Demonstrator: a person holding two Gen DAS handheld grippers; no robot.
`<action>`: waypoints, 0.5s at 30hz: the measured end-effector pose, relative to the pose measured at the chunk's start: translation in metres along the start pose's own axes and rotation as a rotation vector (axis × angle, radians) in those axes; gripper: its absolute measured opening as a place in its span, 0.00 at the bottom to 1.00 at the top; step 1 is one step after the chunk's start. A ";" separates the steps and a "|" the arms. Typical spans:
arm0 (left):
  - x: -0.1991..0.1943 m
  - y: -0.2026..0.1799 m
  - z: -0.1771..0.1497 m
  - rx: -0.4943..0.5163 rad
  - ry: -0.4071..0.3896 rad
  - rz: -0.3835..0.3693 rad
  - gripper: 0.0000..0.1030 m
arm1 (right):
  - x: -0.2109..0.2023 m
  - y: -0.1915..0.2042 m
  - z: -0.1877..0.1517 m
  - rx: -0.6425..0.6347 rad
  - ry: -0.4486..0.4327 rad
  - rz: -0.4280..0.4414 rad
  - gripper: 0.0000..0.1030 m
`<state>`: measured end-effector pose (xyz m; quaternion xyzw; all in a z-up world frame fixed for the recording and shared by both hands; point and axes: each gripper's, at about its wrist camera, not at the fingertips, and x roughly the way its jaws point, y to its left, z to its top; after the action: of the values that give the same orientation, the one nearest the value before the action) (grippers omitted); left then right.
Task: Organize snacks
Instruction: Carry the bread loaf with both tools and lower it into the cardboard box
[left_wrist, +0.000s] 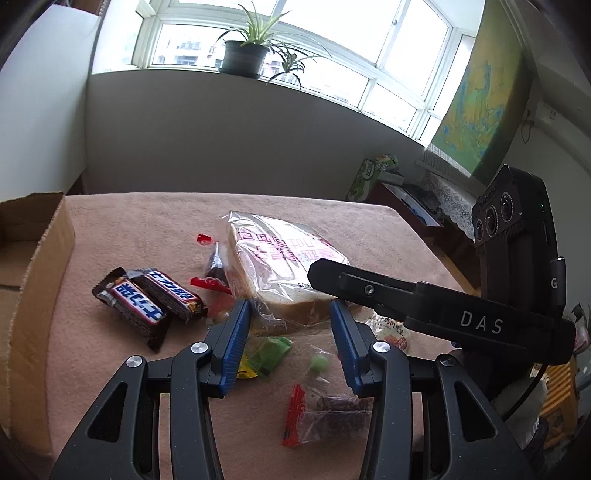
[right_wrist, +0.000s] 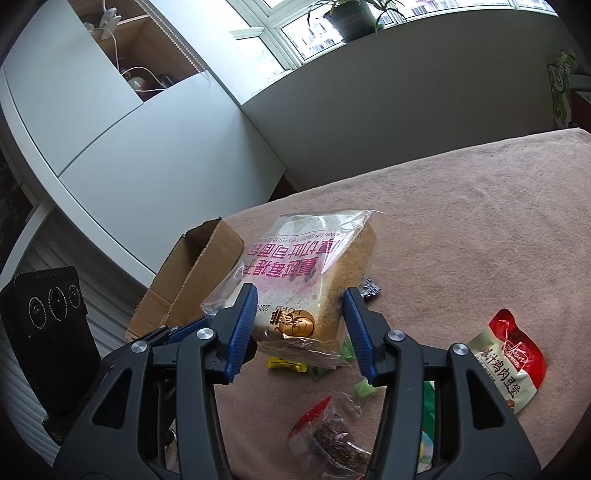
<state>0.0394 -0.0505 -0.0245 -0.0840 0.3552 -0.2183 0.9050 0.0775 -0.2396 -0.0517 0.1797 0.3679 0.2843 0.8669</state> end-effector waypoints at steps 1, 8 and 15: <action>-0.005 0.003 0.000 -0.002 -0.010 0.004 0.42 | 0.002 0.007 0.001 -0.009 0.000 0.006 0.50; -0.050 0.030 -0.002 -0.010 -0.093 0.059 0.42 | 0.024 0.064 0.003 -0.072 0.007 0.075 0.50; -0.091 0.075 -0.012 -0.057 -0.154 0.116 0.42 | 0.063 0.124 -0.005 -0.143 0.041 0.123 0.50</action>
<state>-0.0027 0.0574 -0.0009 -0.1055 0.2946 -0.1484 0.9381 0.0648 -0.1036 -0.0244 0.1337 0.3524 0.3664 0.8507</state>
